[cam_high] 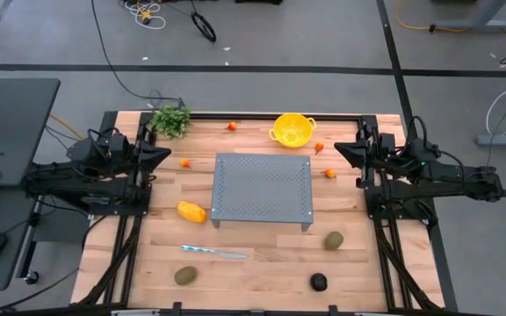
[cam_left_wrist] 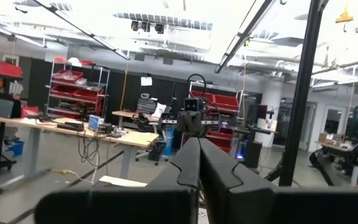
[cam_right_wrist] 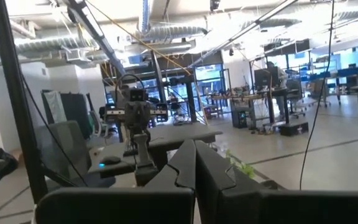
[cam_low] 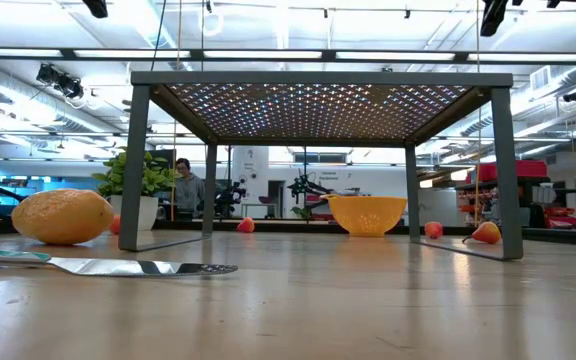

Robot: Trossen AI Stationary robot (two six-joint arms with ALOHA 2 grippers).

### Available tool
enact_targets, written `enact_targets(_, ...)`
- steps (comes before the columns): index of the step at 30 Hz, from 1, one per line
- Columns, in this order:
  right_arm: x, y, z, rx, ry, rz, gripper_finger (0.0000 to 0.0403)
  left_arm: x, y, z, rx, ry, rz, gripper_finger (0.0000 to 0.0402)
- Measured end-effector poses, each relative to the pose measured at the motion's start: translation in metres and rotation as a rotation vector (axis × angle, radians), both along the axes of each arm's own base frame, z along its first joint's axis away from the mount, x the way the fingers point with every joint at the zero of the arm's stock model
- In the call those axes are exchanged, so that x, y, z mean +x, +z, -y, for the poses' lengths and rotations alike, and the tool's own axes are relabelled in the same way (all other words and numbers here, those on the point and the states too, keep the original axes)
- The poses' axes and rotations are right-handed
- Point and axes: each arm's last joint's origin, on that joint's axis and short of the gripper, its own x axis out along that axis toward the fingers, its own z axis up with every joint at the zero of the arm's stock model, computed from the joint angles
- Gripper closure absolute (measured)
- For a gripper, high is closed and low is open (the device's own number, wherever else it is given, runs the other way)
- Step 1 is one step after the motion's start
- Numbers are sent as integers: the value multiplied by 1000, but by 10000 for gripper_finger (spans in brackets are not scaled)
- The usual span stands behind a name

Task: Pick & Place Fruit
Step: Put the strainer bowl on the shelf

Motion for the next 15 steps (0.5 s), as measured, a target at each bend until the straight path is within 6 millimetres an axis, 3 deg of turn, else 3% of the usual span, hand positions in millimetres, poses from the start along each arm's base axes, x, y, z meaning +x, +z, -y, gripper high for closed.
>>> enact_targets(5,-1,2,0,33,7,27,402,0,0,0,-28,-23,4,376)
enact_targets(9,-1,3,1,36,-30,29,402,0,0,0,-72,-30,10,385)
enact_targets(15,-10,31,1,6,-47,43,402,-5,15,0,-88,-36,-8,393)
